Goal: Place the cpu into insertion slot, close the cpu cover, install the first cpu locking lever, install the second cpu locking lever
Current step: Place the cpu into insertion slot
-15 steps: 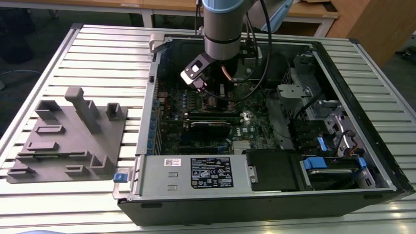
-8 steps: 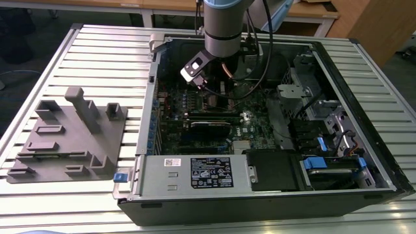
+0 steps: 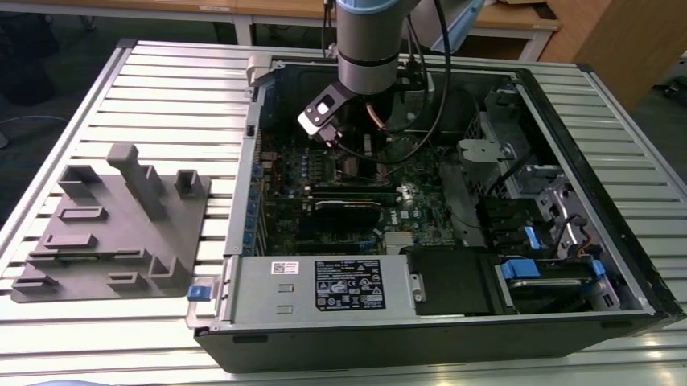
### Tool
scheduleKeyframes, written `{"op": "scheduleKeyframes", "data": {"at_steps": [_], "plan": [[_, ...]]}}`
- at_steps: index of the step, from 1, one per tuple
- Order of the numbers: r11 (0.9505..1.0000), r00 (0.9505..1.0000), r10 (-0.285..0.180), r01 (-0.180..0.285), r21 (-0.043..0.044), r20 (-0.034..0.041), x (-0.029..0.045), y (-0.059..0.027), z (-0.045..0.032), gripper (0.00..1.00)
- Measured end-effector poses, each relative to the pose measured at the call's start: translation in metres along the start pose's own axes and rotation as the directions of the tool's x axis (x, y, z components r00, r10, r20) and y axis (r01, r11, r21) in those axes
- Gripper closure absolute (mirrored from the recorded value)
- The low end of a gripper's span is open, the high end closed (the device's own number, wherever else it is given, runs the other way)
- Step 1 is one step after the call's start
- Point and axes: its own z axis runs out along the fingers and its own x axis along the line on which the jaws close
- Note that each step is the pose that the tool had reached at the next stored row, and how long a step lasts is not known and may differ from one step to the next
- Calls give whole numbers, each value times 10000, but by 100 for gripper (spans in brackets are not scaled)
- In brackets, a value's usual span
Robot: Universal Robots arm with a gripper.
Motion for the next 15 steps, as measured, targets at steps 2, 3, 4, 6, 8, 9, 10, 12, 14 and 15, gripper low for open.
{"op": "scheduleKeyframes", "data": {"at_steps": [2,3,4,6,8,9,10,12,14,15], "plan": [[10000,10000,0,0,0,0,0,0,0,39],[10000,10000,0,0,0,0,0,0,0,39],[10000,10000,0,0,3,5,-1,0,-7,39],[10000,10000,0,0,1,2,0,2,-27,39],[10000,10000,1,-1,0,0,1,5,-54,39],[10000,10000,1,-1,0,1,1,6,-64,39],[10000,10000,1,-1,0,-1,1,6,-65,39],[10000,10000,1,-1,-1,-2,1,6,-64,39],[10000,10000,1,-1,0,0,1,6,-66,39],[10000,10000,1,-1,0,0,1,6,-66,39]]}}
